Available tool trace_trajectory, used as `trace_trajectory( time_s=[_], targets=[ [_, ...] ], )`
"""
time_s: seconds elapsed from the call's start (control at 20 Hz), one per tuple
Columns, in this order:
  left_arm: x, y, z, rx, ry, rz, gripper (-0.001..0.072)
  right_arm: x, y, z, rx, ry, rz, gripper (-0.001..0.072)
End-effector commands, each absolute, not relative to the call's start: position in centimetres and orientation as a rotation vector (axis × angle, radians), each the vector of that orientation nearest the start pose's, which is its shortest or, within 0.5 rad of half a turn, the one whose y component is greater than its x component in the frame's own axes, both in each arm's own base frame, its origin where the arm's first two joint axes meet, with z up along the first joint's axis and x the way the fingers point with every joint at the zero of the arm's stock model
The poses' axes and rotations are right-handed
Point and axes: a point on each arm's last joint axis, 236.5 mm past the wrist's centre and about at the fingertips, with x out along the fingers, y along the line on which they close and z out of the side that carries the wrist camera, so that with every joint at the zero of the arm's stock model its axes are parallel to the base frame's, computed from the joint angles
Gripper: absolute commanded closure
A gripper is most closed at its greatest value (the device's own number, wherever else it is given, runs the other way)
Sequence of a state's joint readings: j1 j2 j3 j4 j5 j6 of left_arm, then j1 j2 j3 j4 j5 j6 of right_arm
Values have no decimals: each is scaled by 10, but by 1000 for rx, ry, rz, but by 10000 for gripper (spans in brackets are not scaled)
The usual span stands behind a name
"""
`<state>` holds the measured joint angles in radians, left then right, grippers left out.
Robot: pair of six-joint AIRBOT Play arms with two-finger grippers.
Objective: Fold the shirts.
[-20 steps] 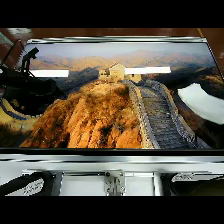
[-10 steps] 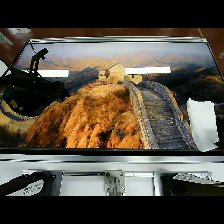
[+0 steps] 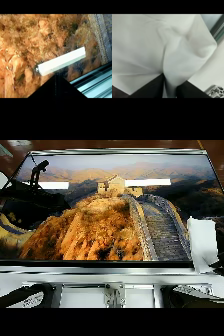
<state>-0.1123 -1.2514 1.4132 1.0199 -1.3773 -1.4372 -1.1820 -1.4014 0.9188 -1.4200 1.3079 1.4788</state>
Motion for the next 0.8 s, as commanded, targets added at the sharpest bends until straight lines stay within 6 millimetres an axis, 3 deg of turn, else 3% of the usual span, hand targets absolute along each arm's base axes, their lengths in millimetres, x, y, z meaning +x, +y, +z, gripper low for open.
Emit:
trace_trajectory(
  time_s=[0.0, 0.1, 0.3, 0.4, 0.5, 0.55, 0.6, 0.65, 0.7, 0.75],
  targets=[
    [366, -164, 129, -235, 1163, -585, 668, 131, -232, -89, 1060, 1496, -633, 179],
    [369, -164, 130, -235, 1151, -584, 668, 131, -230, -61, 1047, 1542, -559, 169],
    [385, -160, 135, -198, 1069, -588, 668, 151, -252, 27, 1014, 1512, -576, 171],
    [400, -152, 135, -170, 1017, -554, 668, 185, -267, 80, 847, 1432, -573, 171],
    [416, -143, 127, -145, 994, -508, 670, 252, -278, 137, 611, 1234, -544, 171],
    [418, -144, 120, -124, 1010, -505, 671, 304, -268, 172, 487, 1085, -471, 118],
    [417, -146, 114, -69, 1034, -504, 671, 354, -235, 203, 392, 966, -353, 74],
    [415, -144, 106, 38, 1064, -482, 671, 390, -194, 221, 308, 897, -247, 74],
    [417, -136, 98, 127, 1098, -402, 671, 412, -154, 224, 207, 897, -179, 74],
    [416, -130, 88, 162, 1151, -322, 667, 422, -126, 213, 100, 949, -165, 75]
  ],
)
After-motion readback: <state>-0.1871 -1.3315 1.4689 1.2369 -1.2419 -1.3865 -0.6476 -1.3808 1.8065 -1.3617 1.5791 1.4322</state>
